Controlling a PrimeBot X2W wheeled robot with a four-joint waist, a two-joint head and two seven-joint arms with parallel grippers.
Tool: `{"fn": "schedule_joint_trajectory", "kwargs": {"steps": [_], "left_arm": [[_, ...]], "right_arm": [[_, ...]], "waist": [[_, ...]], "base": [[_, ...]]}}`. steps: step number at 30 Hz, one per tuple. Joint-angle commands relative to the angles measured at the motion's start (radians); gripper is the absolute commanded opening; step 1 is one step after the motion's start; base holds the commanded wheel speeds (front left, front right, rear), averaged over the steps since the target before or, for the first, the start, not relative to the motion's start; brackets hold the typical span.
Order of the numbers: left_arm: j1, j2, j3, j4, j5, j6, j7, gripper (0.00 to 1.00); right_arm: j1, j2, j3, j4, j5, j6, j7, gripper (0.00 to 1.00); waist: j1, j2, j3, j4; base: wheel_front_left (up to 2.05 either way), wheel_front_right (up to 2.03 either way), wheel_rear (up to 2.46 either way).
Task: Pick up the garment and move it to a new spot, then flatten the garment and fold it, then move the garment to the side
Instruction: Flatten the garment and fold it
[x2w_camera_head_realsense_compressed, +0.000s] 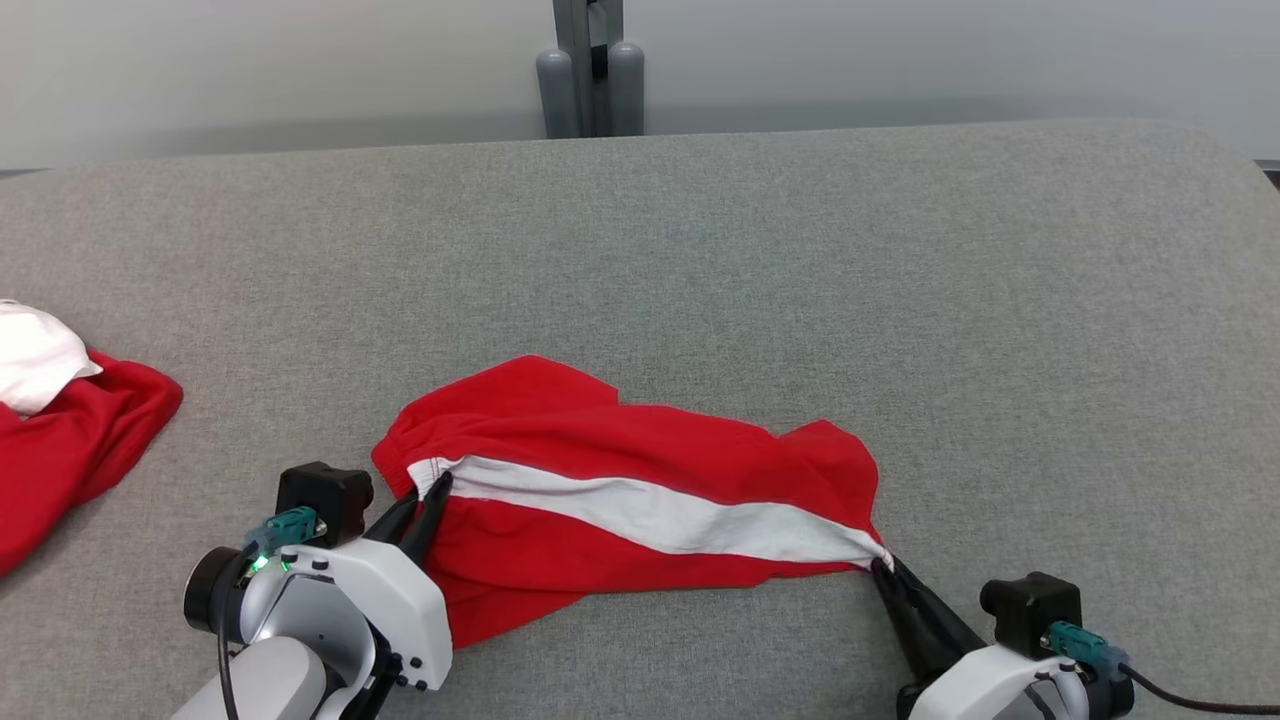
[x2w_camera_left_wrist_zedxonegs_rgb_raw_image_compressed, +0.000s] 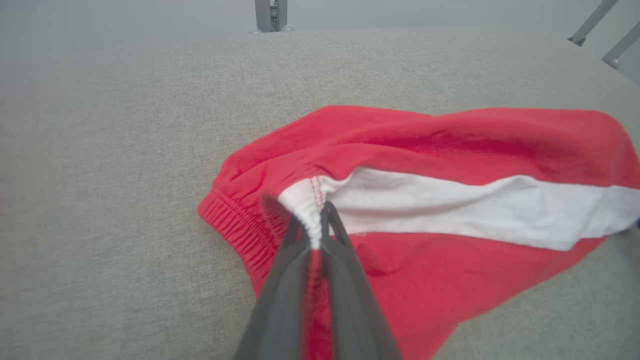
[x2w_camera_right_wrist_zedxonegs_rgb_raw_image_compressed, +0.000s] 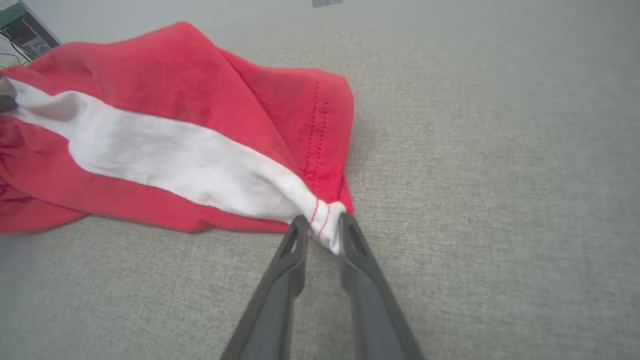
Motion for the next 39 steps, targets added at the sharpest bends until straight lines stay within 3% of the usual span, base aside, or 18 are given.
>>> {"fn": "schedule_joint_trajectory", "kwargs": {"steps": [1,9,30,39], "left_arm": [[-0.008,0.005,0.003,-0.001,0.007,0.007,-0.006,0.0],[-0.021,0.034,0.02,-0.057,0.031,0.036,-0.024,0.0],[-0.177,0.127,0.161,-0.473,0.152,0.175,-0.08,0.0],[-0.18,0.145,0.173,-0.576,0.174,0.217,-0.059,0.0]], "right_arm": [[-0.013,-0.008,-0.003,0.003,0.007,0.002,-0.016,0.0],[-0.048,-0.03,-0.017,-0.105,0.012,0.002,-0.075,0.0],[-0.263,-0.047,-0.139,-0.6,-0.071,0.002,0.026,0.0],[-0.289,-0.037,-0.155,-0.671,-0.069,0.002,0.078,0.0]], "waist": [[0.0,0.0,0.003,0.003],[0.0,0.0,-0.007,0.004],[0.0,0.0,-0.062,0.019],[0.0,0.0,-0.053,0.017]], "base": [[0.0,0.0,0.0],[0.0,0.0,0.0],[0.0,0.0,0.0],[0.0,0.0,0.0]]}}
